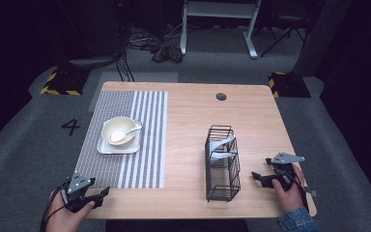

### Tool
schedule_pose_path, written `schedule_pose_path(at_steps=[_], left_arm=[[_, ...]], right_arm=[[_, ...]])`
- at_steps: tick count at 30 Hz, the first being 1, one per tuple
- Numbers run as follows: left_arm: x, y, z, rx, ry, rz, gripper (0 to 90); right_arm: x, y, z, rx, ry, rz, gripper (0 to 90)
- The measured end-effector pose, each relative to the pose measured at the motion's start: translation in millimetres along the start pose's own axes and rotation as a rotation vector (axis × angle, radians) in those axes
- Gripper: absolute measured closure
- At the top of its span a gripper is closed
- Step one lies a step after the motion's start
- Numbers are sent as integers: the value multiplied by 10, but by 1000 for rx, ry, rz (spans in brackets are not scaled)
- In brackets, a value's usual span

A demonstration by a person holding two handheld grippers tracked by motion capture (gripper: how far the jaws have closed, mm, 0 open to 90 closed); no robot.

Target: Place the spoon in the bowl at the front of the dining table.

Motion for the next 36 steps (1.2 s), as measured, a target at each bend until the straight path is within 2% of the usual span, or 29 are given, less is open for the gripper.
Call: schedule_pose_path(at_steps=[10, 14, 15, 20, 24, 26, 28, 30, 36], left_arm=[[-12, -97, 51, -35, -2, -10, 313], [9, -138, 74, -33, -17, -11, 270], [5, -140, 77, -26, -22, -12, 270], [-3, -143, 103, 11, 15, 21, 245], [3, -164, 144, 70, 24, 41, 193], [-7, -186, 163, 100, -3, 37, 187], [-26, -248, 180, 155, -79, 15, 182], [-26, -269, 182, 179, -63, 20, 172], [-18, -263, 170, 166, -70, 14, 169]], right_arm=[[0, 1, 0, 0, 0, -1, 116], [-1, 1, 1, 1, -1, -1, 120], [-2, 2, 2, 1, -1, -1, 121], [-4, 3, 2, 1, -2, -2, 123], [-4, 3, 2, 1, -2, -2, 123], [-4, 3, 2, 1, -2, -2, 123], [-3, 3, 2, 1, -2, -2, 123], [-3, 3, 2, 1, -2, -2, 123], [-4, 3, 2, 1, -2, -2, 123]])
Point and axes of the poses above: each handheld gripper's, and its own axes: y roughly backward along the jaws, z roughly out of its underside, x roughly to its right, the point moved 4 cm from there along -y, roughly forward along the jaws, and after that the axes turned 14 degrees about -x, right-handed, at the moved point
